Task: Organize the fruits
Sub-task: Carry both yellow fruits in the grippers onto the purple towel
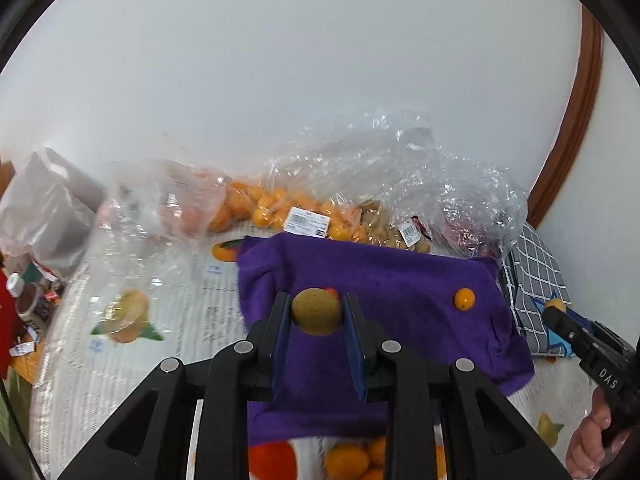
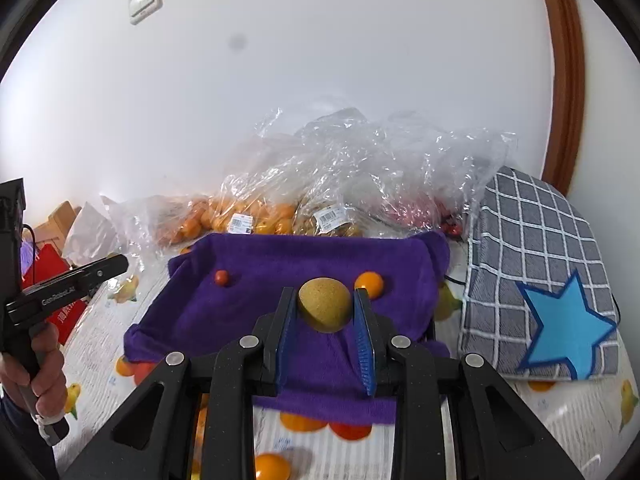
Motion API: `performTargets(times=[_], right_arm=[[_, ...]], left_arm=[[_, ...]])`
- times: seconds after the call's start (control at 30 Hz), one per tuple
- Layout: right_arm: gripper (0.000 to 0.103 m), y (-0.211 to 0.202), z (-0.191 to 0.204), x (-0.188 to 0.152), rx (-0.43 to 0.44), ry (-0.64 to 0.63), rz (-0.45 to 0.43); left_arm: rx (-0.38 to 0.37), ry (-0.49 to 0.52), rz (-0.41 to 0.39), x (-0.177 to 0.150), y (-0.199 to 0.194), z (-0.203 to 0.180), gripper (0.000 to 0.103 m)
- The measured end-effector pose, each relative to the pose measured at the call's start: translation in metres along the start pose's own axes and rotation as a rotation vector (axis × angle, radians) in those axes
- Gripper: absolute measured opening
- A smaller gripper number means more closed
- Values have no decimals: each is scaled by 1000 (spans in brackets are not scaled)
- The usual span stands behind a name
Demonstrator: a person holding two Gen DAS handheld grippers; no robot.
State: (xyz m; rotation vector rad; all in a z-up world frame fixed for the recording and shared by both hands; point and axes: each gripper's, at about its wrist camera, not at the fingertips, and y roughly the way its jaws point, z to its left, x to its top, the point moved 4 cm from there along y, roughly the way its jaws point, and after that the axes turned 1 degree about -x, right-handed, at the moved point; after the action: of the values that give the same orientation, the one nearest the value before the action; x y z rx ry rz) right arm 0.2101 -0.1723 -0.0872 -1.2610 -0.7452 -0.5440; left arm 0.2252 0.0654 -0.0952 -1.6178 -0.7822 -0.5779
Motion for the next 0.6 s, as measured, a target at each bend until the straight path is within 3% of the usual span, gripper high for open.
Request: performTargets(times=[0.17,0.43,0.6], right_arm=[[28,33,-15,-1,-15,0,42],[28,75,-36,-15,-22,32,112],[28,90,-36,-25,-30,26,148]], left_arm=[[16,21,19,5,32,-11,25],[112,77,28,1,60,-12,25],[109,68,81,-8,76,-8,25]])
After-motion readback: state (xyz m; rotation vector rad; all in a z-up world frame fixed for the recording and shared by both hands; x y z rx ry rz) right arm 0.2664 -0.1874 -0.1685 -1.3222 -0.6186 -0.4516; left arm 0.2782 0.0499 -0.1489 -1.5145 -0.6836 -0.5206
